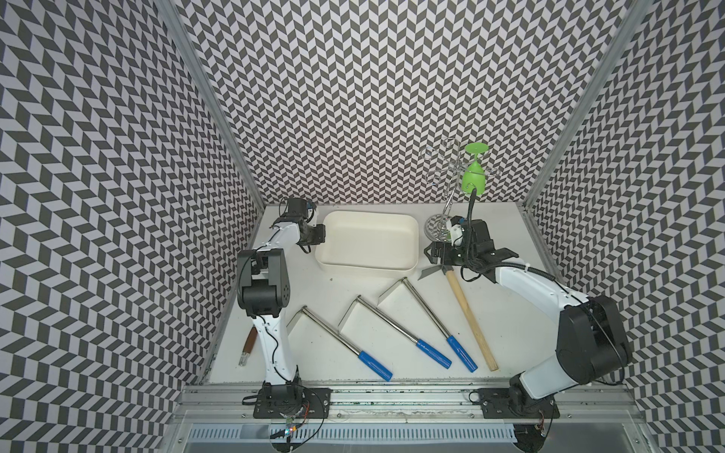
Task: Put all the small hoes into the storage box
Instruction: Adjust the storage box at the center of the board.
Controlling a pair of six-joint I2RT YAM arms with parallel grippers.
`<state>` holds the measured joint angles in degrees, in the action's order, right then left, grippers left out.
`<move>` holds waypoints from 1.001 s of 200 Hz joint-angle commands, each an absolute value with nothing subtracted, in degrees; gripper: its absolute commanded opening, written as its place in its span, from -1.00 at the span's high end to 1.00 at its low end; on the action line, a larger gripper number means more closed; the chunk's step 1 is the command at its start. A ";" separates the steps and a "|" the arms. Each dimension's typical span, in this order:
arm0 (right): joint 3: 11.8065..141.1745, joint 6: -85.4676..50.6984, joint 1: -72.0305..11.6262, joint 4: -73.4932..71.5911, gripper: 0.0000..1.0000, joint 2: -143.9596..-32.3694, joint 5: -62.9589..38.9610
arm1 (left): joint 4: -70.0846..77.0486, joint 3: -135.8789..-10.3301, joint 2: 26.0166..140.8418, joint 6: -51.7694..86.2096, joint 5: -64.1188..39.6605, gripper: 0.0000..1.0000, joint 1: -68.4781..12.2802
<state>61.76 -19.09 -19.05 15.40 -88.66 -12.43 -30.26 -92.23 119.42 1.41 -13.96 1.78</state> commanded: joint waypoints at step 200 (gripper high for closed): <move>59.10 -14.59 -18.37 19.46 -0.64 -84.31 -3.21 | -35.75 -90.28 113.32 11.26 -11.01 -0.02 -0.34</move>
<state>60.97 -16.82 -18.55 17.45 -87.35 -6.35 -33.54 -89.14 116.09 10.31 -11.66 -0.01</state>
